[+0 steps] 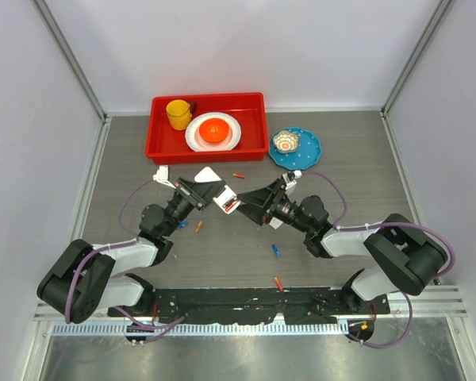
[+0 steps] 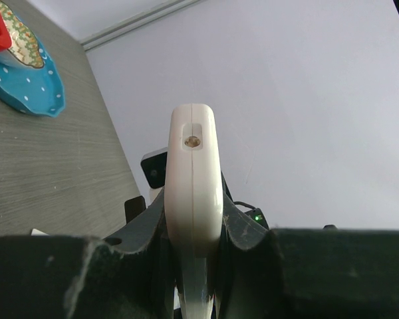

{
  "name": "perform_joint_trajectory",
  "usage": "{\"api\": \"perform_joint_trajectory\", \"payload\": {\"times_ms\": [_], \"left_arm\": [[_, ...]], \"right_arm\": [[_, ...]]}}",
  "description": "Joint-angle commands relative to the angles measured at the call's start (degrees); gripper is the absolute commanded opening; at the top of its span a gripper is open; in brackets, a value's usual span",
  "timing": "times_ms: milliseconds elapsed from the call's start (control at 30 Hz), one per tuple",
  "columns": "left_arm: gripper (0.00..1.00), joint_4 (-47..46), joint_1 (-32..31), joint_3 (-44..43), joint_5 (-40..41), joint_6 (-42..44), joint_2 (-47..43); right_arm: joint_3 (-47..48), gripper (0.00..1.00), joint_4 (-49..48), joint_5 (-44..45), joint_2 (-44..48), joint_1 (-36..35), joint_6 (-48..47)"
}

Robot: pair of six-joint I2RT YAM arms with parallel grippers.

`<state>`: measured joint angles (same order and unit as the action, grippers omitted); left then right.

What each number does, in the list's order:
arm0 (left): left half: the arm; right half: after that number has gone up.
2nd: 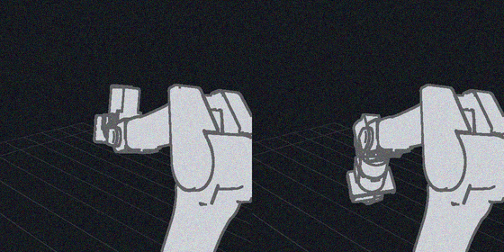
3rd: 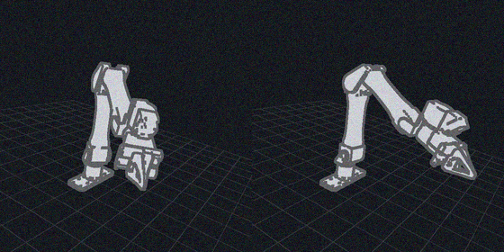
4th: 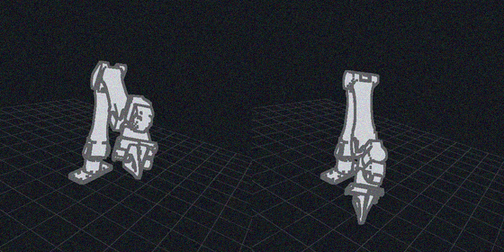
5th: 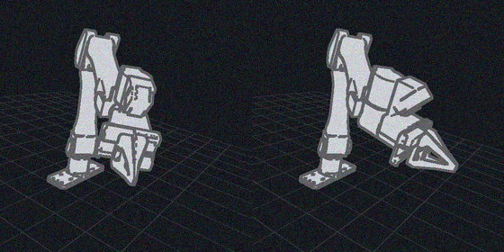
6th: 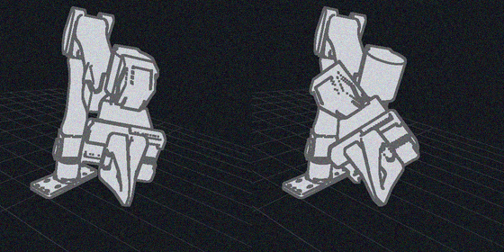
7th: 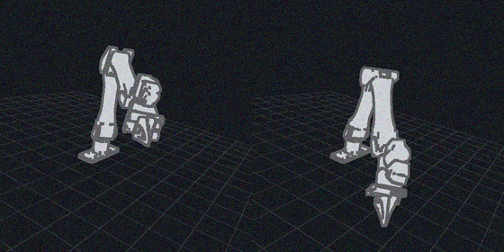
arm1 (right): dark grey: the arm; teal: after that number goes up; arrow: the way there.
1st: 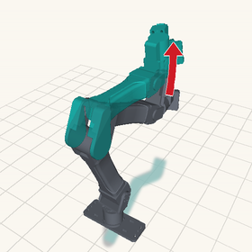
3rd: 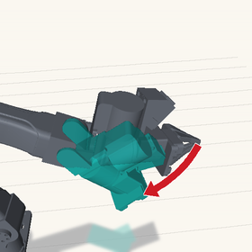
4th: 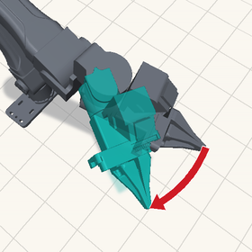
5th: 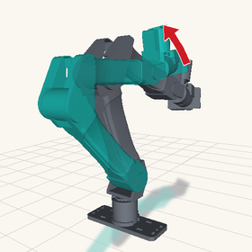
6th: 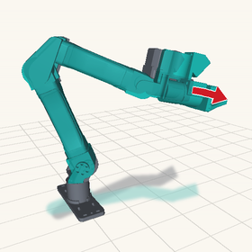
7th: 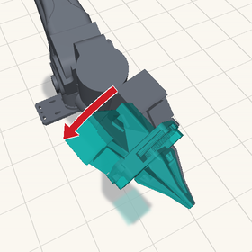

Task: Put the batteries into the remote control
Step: Load the battery into the remote control.

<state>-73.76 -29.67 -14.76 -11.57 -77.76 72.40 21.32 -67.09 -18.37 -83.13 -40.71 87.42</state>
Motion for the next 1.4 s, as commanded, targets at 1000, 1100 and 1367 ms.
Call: {"api": "perform_joint_trajectory", "payload": {"times_ms": [1000,1100,1367], "left_arm": [[0.01,-14.8,-0.2,-3.3,1.5,0.0,-1.7],[0.00,-14.8,-0.2,-3.4,1.6,0.0,-1.6],[0.01,-14.8,-0.2,-3.8,1.6,0.0,-1.6]], "right_arm": [[3.5,0.61,8.7,-1.4,1.0,-2.3,-6.9],[4.3,0.60,12.5,-1.5,1.7,-2.8,-8.7],[6.3,0.57,19.7,-1.0,3.1,-3.5,-13.9]]}}
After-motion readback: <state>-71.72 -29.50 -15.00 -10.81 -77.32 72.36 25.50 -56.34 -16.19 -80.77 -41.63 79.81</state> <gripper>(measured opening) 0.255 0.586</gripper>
